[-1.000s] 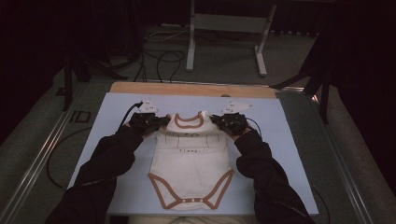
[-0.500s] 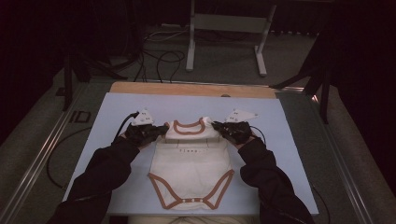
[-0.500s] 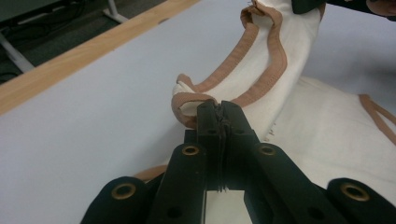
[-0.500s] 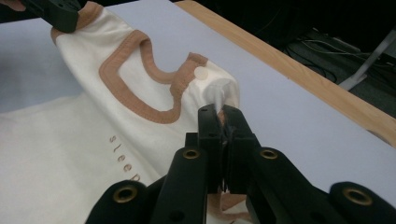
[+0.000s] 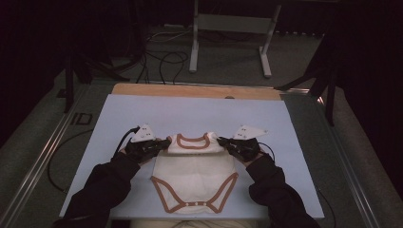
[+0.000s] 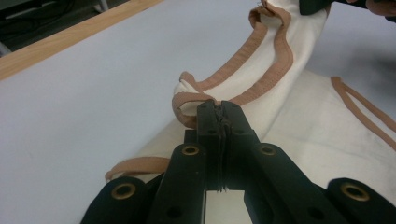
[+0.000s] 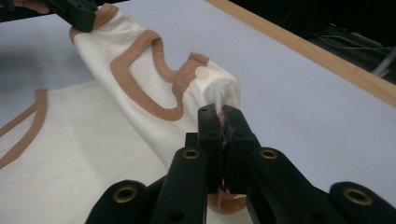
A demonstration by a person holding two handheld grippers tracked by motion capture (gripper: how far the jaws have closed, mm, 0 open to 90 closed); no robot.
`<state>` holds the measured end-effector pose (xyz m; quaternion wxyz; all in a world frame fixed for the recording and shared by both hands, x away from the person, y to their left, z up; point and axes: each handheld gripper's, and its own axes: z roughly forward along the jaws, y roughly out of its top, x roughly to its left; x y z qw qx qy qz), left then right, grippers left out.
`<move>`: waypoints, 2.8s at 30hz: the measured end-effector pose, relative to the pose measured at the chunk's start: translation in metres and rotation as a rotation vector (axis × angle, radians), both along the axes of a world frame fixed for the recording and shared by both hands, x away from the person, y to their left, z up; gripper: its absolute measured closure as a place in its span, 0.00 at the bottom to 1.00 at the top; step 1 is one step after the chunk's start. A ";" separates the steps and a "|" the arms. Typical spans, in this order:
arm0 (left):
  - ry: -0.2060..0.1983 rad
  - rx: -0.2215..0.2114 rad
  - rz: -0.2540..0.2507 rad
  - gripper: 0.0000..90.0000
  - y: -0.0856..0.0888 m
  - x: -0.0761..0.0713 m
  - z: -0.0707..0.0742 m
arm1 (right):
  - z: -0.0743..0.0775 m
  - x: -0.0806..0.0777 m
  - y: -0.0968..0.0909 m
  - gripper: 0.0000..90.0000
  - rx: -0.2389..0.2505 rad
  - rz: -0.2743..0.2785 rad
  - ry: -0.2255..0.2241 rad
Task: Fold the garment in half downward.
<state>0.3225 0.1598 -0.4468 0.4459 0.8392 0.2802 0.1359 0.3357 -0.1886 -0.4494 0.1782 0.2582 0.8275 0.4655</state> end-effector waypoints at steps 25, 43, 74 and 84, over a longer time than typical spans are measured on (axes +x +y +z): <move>0.136 -0.024 -0.014 0.99 -0.003 -0.049 -0.038 | -0.036 -0.052 -0.006 0.98 -0.021 0.025 0.104; 0.259 0.002 -0.020 0.97 -0.003 -0.051 -0.068 | -0.066 -0.054 -0.008 0.97 -0.034 0.022 0.215; 0.106 0.009 -0.007 0.67 0.008 -0.063 -0.046 | -0.049 -0.059 -0.012 0.46 0.000 0.027 0.186; 0.088 -0.003 0.014 0.34 0.014 -0.056 -0.032 | -0.030 -0.054 -0.012 0.16 0.057 0.073 0.170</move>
